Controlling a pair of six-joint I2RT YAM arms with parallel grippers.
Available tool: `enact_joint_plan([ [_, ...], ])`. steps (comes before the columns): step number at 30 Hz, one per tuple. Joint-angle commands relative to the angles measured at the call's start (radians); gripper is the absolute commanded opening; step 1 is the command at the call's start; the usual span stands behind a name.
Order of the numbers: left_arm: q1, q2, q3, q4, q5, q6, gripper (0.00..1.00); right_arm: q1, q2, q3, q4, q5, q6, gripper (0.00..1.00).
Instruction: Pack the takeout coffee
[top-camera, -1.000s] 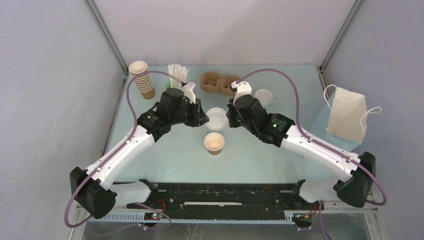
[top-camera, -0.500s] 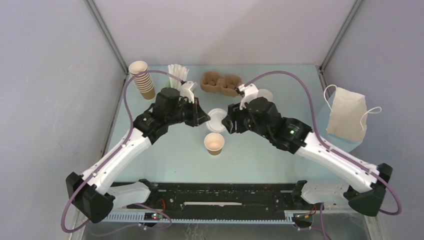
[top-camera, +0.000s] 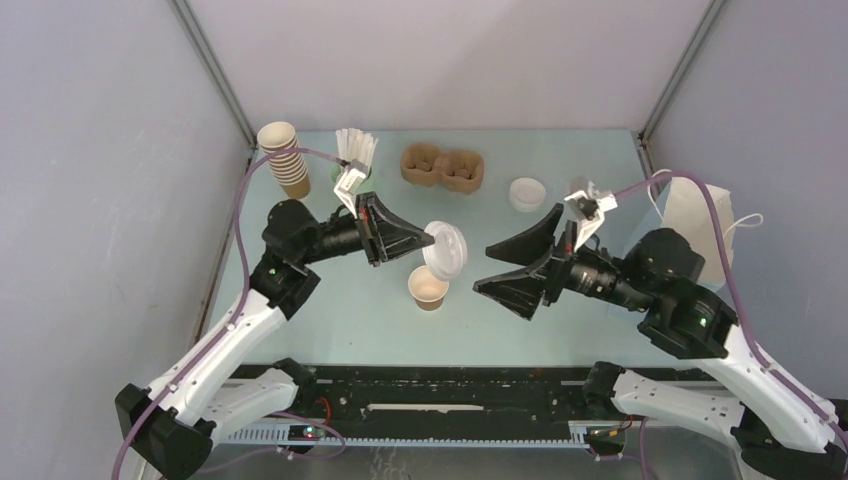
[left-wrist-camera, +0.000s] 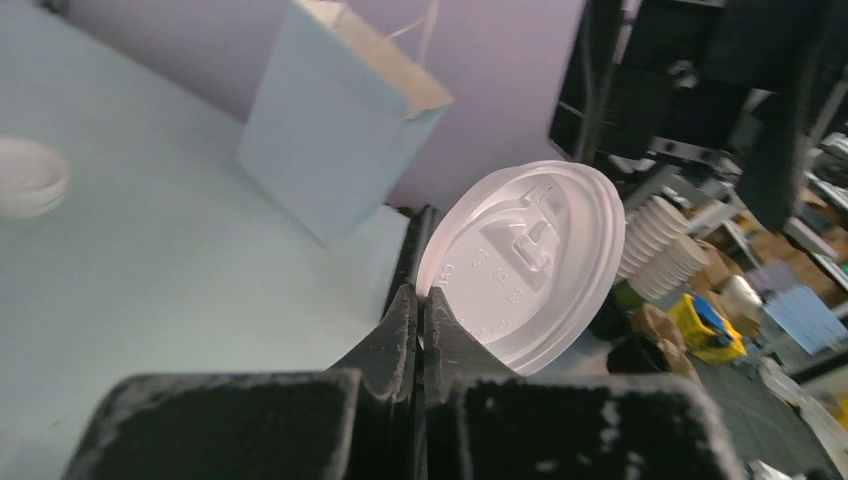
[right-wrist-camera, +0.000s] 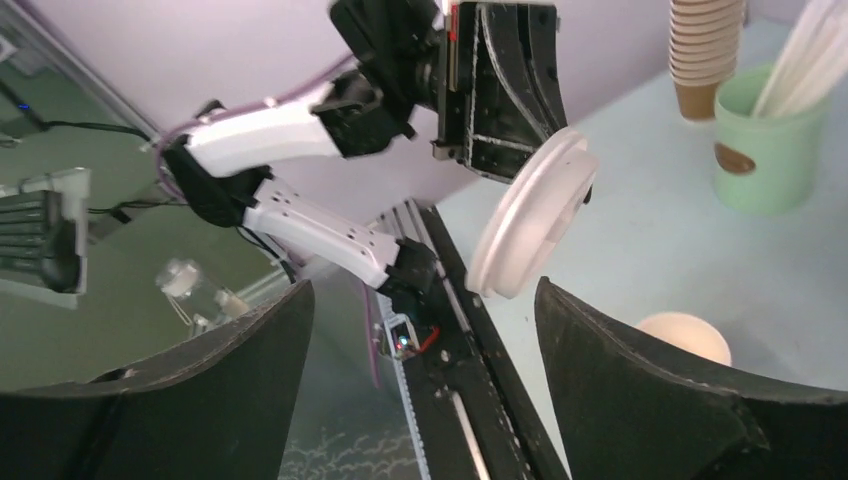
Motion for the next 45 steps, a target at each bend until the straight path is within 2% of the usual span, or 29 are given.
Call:
enact_joint_plan([
  [1, 0.008, -0.020, -0.057, 0.366, 0.176, -0.197, 0.00, 0.001, 0.011, -0.042, 0.115, -0.067, 0.037, 0.93],
  [2, 0.009, -0.017, -0.069, 0.427, 0.190, -0.233, 0.00, -0.005, 0.031, -0.053, 0.151, -0.096, 0.056, 0.99],
  [5, 0.009, 0.002, -0.104, 0.613, 0.224, -0.352, 0.00, -0.029, 0.091, -0.082, 0.274, -0.172, 0.138, 1.00],
  [7, 0.008, 0.016, -0.115, 0.696, 0.238, -0.401, 0.00, -0.046, 0.112, -0.131, 0.416, -0.203, 0.227, 1.00],
  [10, 0.009, 0.020, -0.120, 0.724, 0.240, -0.411, 0.00, -0.081, 0.153, -0.199, 0.658, -0.332, 0.385, 1.00],
  [13, 0.008, 0.019, -0.123, 0.727, 0.240, -0.412, 0.00, -0.086, 0.179, -0.219, 0.727, -0.364, 0.456, 1.00],
  [18, 0.011, 0.014, -0.122, 0.732, 0.240, -0.411, 0.00, -0.098, 0.164, -0.242, 0.751, -0.354, 0.502, 1.00],
  [23, 0.021, 0.019, -0.119, 0.729, 0.240, -0.414, 0.00, -0.105, 0.113, -0.247, 0.642, -0.313, 0.455, 1.00],
  [29, 0.030, 0.016, -0.119, 0.727, 0.242, -0.412, 0.00, -0.115, 0.133, -0.260, 0.740, -0.363, 0.539, 1.00],
  [35, 0.031, 0.018, -0.120, 0.727, 0.240, -0.411, 0.00, -0.127, 0.150, -0.261, 0.695, -0.366, 0.542, 1.00],
  [39, 0.031, 0.025, -0.118, 0.704, 0.234, -0.404, 0.00, -0.131, 0.148, -0.261, 0.693, -0.376, 0.545, 0.86],
  [43, 0.036, 0.037, -0.104, 0.622, 0.218, -0.362, 0.00, -0.152, 0.101, -0.260, 0.609, -0.358, 0.502, 0.81],
  [45, 0.039, 0.033, -0.090, 0.529, 0.201, -0.303, 0.00, -0.160, 0.074, -0.261, 0.554, -0.350, 0.469, 0.84],
])
